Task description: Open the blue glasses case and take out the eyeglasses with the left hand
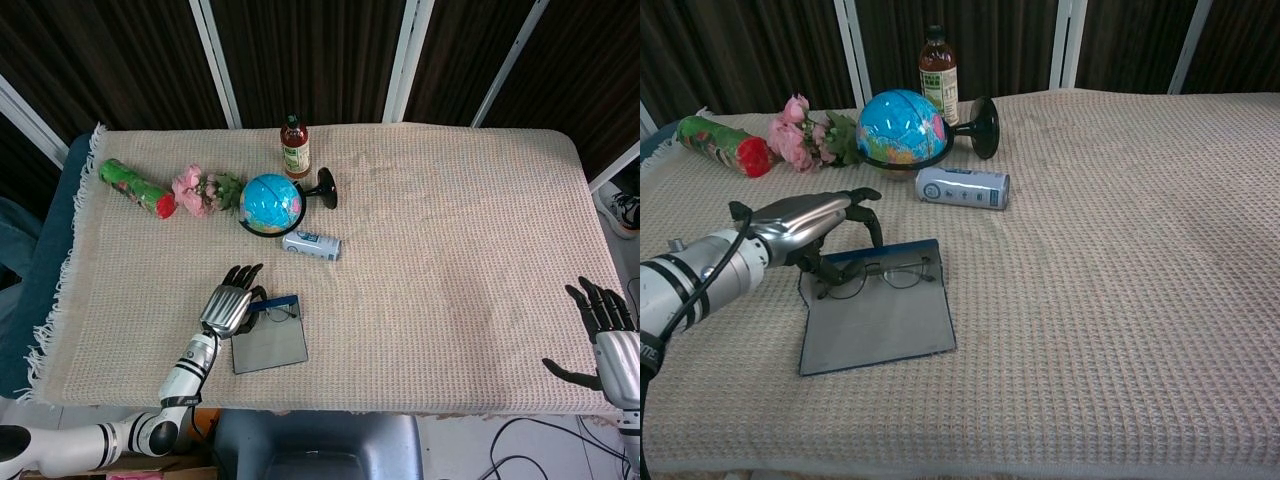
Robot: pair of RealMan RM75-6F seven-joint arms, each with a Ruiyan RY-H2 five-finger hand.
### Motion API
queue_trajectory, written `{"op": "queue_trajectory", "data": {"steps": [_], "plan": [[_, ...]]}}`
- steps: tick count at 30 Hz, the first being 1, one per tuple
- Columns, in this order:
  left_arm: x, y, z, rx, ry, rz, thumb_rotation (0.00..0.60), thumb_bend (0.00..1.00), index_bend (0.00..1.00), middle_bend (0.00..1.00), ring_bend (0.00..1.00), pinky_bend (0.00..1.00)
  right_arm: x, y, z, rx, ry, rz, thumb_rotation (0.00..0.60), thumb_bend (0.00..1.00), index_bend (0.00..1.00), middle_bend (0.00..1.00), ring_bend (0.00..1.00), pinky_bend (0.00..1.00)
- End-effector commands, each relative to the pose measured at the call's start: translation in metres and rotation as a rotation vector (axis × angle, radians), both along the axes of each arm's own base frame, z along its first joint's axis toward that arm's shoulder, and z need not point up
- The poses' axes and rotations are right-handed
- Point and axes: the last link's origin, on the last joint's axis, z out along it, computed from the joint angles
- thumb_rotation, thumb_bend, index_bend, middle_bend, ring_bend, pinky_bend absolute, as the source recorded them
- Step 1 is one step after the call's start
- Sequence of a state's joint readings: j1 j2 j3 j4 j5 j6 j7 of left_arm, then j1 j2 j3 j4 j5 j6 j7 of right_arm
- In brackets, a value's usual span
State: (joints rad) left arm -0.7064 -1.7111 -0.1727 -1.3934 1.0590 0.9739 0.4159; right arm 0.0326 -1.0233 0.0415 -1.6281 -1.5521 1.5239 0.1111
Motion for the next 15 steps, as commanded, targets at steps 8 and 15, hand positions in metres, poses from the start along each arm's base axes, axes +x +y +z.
{"op": "queue_trajectory", "data": {"steps": [8,15], "plan": [[-0.0001,0.0005,-0.0007,0.000,0.003,0.002,0.600,0.46,0.40,0.00,0.00,0.00,0.0000,0.0003,0.0003,-0.002,0.000,0.000,0.600,0.22,0.00,0.00,0.00,0.00],[0.0008,0.0008,-0.0007,0.006,-0.003,-0.002,0.600,0.46,0.43,0.00,0.00,0.00,-0.0001,0.0001,0.0000,0.000,0.002,-0.001,0.600,0.22,0.00,0.00,0.00,0.00]]}}
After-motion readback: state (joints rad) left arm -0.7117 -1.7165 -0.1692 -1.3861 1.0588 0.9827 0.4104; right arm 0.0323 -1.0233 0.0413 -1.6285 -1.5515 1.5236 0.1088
